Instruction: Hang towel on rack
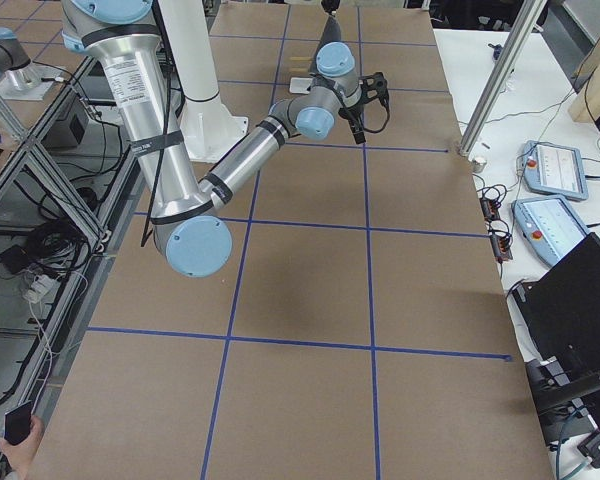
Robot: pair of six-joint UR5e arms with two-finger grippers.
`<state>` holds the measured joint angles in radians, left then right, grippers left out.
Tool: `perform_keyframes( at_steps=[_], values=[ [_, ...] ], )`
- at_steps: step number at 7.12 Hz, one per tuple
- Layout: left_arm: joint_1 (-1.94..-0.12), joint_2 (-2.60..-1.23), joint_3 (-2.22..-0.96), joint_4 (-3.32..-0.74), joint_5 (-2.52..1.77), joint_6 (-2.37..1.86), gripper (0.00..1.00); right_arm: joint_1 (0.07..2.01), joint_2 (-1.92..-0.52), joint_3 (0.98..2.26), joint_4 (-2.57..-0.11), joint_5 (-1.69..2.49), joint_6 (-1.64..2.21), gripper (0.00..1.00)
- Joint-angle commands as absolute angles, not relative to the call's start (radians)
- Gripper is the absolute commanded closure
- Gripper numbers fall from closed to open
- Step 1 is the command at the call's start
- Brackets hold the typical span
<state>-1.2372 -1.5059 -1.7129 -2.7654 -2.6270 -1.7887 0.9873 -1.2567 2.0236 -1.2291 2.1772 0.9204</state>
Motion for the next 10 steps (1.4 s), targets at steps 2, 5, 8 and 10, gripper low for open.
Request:
perform_keyframes(
  at_steps=[2,5,8,10],
  values=[
    [-1.238,-1.503,-1.686,-2.767,-2.622,-1.789,0.29,0.997,-1.261,2.023,-1.229,2.175,0.920,0.00],
    [-1.242,-1.479,-1.674,-2.767,-2.620,-1.789,0.02,1.011,-1.267,2.017,-1.232,2.171,0.922,0.00],
    [-1.337,-1.483,-1.674,-2.760,-2.573,-1.634,0.02,1.104,-1.382,1.991,-1.233,2.187,0.802,0.00],
    [-1.353,-1.482,-1.654,-2.732,-2.423,-1.356,0.02,1.210,-1.474,1.921,-1.229,2.241,0.589,0.00]
  ],
)
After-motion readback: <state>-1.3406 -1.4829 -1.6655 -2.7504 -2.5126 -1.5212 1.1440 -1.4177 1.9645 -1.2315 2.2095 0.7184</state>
